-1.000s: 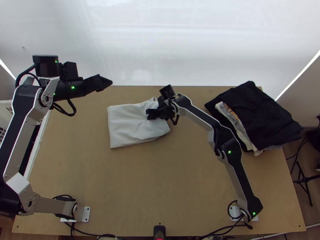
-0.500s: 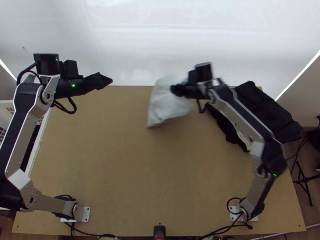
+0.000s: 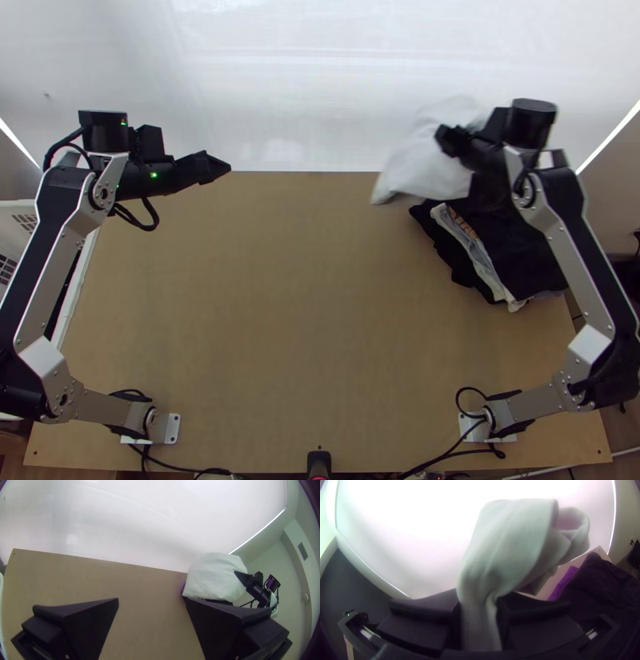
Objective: Fold the t-shirt
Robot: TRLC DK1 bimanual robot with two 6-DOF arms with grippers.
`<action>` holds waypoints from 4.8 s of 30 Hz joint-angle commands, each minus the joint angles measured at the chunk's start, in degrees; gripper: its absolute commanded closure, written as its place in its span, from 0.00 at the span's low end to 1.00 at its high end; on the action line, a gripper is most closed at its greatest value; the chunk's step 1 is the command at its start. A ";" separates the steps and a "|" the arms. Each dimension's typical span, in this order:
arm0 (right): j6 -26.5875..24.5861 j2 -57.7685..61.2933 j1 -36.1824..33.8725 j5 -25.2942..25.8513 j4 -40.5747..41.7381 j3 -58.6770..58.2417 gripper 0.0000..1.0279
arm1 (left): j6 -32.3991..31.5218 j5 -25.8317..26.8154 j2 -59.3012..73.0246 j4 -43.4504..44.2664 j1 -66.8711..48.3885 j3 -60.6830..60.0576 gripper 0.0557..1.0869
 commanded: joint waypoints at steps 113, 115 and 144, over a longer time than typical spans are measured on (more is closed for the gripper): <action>-43.20 -60.37 -6.52 27.64 39.63 -50.82 0.04 | 7.24 -26.95 -46.12 28.05 5.25 -32.13 0.04; -44.17 -68.89 -4.42 27.64 37.52 -54.07 0.04 | 7.15 -29.77 -53.59 29.72 5.34 -38.20 0.05; -30.99 -92.18 4.11 26.58 14.23 -86.59 0.04 | 18.05 -38.12 -89.45 34.64 10.08 -88.03 0.04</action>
